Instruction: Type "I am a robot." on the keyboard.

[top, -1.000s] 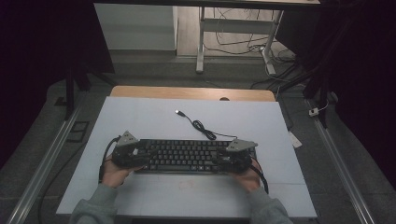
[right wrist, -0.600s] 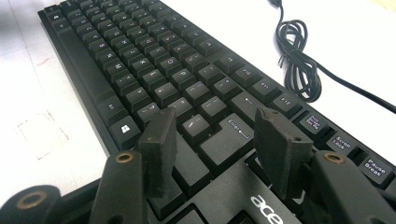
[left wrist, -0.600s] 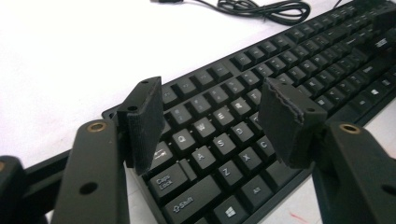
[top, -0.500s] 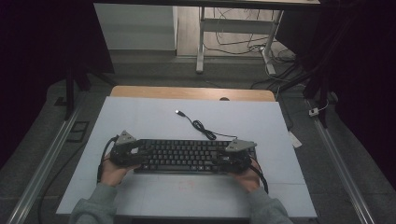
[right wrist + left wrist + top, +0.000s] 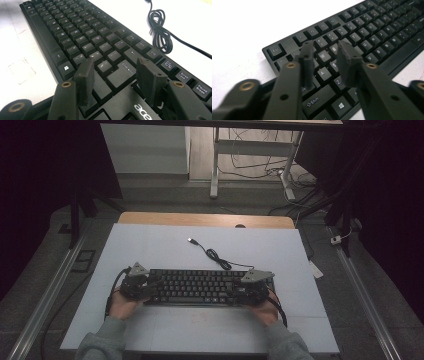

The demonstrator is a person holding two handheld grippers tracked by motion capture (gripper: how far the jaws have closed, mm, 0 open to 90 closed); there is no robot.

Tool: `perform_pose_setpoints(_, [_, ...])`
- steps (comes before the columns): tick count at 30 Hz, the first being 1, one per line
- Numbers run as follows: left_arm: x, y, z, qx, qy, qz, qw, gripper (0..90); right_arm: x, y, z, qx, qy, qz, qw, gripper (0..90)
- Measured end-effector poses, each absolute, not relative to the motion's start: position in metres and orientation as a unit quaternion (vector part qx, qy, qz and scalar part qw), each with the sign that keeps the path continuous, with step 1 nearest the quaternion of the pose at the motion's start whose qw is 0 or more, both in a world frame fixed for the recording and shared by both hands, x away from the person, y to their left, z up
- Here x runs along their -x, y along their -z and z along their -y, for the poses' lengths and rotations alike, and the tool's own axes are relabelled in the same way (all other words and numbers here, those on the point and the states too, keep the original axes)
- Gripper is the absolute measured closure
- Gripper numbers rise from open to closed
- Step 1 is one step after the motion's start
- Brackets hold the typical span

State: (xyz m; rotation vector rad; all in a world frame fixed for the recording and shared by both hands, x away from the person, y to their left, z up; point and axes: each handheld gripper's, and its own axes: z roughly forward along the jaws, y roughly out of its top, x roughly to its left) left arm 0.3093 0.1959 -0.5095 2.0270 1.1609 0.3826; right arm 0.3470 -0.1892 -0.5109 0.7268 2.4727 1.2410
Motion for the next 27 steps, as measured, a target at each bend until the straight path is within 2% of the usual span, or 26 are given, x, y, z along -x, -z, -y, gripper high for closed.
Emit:
perform_pose_setpoints(6, [-0.31,0.513,-0.195,-0.798,-0.146,-0.452,0.371,84.4,-0.347,0.512,0.189,-0.252,-0.428,-0.857,0.14,49.2])
perform_pose_setpoints(9, [-0.311,0.514,-0.194,-0.799,-0.147,-0.452,0.369,88.2,-0.347,0.512,0.188,-0.252,-0.428,-0.857,0.138,49.1])
perform_pose_setpoints(27, [-0.314,0.523,-0.189,-0.807,-0.144,-0.453,0.351,88.5,-0.348,0.513,0.187,-0.25,-0.425,-0.859,0.138,49.1])
